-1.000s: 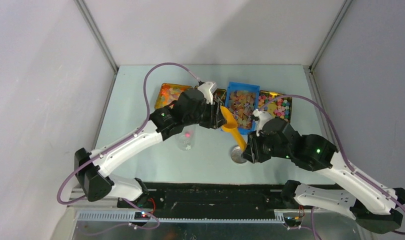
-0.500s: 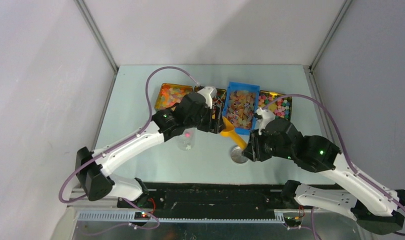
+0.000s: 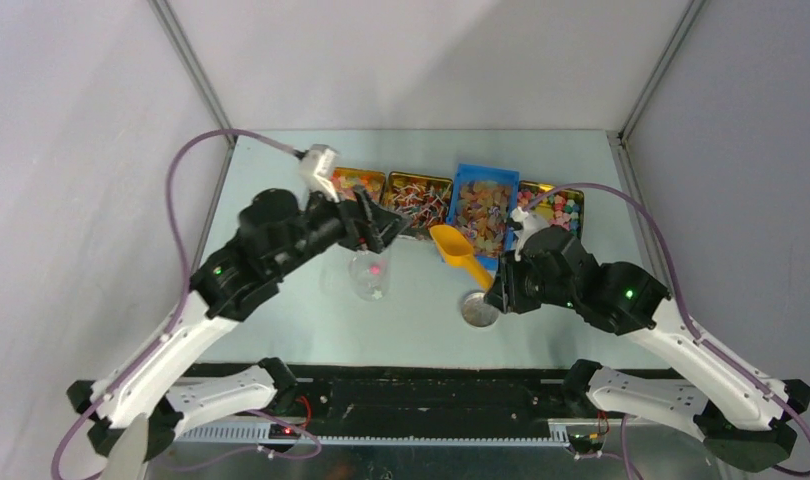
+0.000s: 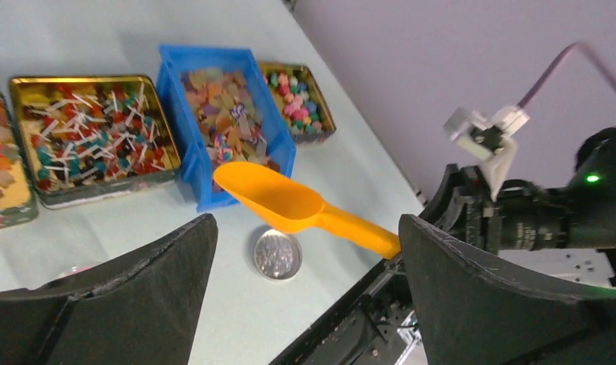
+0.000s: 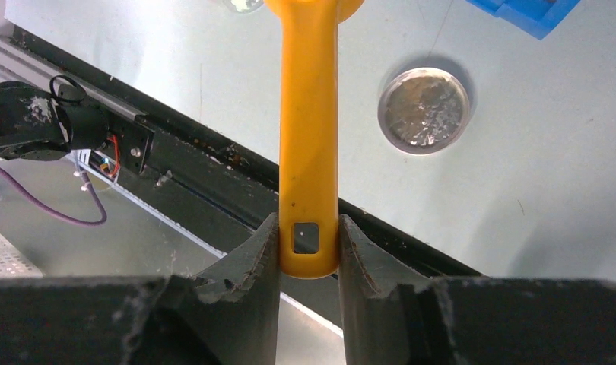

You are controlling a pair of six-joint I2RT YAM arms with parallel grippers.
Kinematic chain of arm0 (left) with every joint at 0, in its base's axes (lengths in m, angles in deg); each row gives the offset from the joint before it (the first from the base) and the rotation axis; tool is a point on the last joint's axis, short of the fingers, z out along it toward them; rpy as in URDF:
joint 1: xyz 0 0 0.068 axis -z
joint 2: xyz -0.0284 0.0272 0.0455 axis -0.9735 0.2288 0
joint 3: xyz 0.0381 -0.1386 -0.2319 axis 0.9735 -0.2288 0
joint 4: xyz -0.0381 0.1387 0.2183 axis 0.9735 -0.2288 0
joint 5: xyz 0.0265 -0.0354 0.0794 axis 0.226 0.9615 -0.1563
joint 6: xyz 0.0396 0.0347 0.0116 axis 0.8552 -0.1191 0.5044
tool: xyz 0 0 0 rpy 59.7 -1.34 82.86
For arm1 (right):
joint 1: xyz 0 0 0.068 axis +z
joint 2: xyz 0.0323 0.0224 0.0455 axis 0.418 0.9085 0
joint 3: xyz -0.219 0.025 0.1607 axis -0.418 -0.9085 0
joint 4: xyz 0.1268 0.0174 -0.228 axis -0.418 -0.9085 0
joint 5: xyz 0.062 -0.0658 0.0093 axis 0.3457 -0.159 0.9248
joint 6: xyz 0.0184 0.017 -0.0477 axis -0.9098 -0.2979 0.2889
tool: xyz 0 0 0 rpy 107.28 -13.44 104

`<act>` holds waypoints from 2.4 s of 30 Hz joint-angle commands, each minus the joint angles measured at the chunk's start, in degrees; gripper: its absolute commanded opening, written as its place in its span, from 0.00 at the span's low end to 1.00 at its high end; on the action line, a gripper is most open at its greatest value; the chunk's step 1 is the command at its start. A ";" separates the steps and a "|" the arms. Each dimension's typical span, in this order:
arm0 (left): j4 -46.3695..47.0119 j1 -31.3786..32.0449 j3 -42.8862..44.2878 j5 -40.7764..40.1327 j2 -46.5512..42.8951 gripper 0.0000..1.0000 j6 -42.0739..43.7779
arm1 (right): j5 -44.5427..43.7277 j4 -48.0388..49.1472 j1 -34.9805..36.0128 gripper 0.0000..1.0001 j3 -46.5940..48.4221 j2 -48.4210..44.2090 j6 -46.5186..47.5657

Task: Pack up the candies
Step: Pick up the spatula from the center of the board, then scoop the fake candies from the storage box.

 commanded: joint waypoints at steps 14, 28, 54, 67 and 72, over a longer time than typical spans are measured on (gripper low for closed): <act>-12.30 -1.56 -3.62 -15.65 -4.77 1.00 10.99 | -13.45 -6.37 -3.55 0.00 11.94 3.73 0.04; -11.89 -1.52 -13.68 -24.66 -4.53 0.99 19.78 | -25.46 -27.88 0.73 0.00 30.22 24.88 -4.12; -1.48 -1.24 -27.71 -23.70 -10.01 1.00 18.79 | -19.49 -21.54 -1.23 0.00 26.83 43.94 2.57; -1.10 -1.24 -27.68 -24.47 -10.34 1.00 19.34 | -15.73 -18.61 -5.36 0.00 26.96 47.78 2.27; -0.98 -1.23 -27.62 -24.61 -10.48 1.00 19.37 | -15.74 -22.50 -5.51 0.00 29.04 45.72 2.10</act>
